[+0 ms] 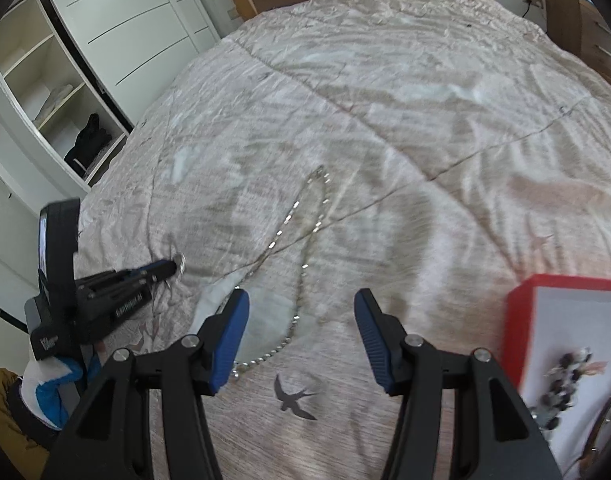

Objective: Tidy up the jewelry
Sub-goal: 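Grasp the twisted silver hoop with the left tool, then grasp the silver bead necklace with the right tool while the left tool holds the hoop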

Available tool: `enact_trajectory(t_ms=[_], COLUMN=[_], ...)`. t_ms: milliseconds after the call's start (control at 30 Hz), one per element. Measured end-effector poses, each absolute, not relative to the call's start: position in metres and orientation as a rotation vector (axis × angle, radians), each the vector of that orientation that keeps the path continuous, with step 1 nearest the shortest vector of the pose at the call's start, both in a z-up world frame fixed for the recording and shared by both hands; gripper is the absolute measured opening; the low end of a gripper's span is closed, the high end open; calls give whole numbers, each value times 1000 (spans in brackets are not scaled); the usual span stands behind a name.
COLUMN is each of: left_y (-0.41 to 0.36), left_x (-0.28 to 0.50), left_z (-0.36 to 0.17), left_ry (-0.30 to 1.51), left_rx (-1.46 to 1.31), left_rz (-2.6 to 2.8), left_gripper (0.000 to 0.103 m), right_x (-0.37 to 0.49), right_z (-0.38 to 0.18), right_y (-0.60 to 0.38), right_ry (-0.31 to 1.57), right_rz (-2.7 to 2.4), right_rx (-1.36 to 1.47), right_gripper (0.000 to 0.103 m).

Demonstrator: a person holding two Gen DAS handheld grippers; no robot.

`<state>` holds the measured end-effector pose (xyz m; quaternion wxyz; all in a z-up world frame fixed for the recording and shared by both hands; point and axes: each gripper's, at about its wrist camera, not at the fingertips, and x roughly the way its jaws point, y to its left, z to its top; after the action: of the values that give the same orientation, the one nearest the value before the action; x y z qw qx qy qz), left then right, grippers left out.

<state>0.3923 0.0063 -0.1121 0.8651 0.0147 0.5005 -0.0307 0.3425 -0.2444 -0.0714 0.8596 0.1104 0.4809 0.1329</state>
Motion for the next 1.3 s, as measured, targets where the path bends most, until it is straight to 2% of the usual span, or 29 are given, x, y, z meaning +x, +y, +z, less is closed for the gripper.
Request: enact_trajectory(t_ms=[300, 433, 667, 700, 833, 933, 1067, 1300], left_y=[35, 39, 43, 43, 43, 43, 43, 40], left_x=[392, 392, 388, 388, 387, 385, 380, 367], left_z=[-108, -107, -104, -103, -102, -101, -98, -84], left_ry=[1017, 1011, 1001, 1000, 997, 995, 994, 977], left_rx=[-32, -51, -83, -86, -92, -95, -90, -80], left_rz=[-50, -60, -77, -79, -81, -82, -79, -84], left_gripper=[4, 4, 4, 4, 4, 4, 4, 4], right_x=[358, 366, 374, 375, 375, 376, 368, 345], right_z=[-103, -107, -111, -114, -118, -119, -117, -101], right_y=[-214, -202, -187, -187, -192, -198, -205, -217], right_ry=[1066, 1063, 1036, 1043, 1055, 1065, 1058, 1008], right_rz=[314, 323, 330, 323, 278, 258, 253, 281], right_rx=[263, 261, 219, 204, 175, 163, 163, 232], right_gripper=[53, 56, 54, 51, 25, 11, 6, 4])
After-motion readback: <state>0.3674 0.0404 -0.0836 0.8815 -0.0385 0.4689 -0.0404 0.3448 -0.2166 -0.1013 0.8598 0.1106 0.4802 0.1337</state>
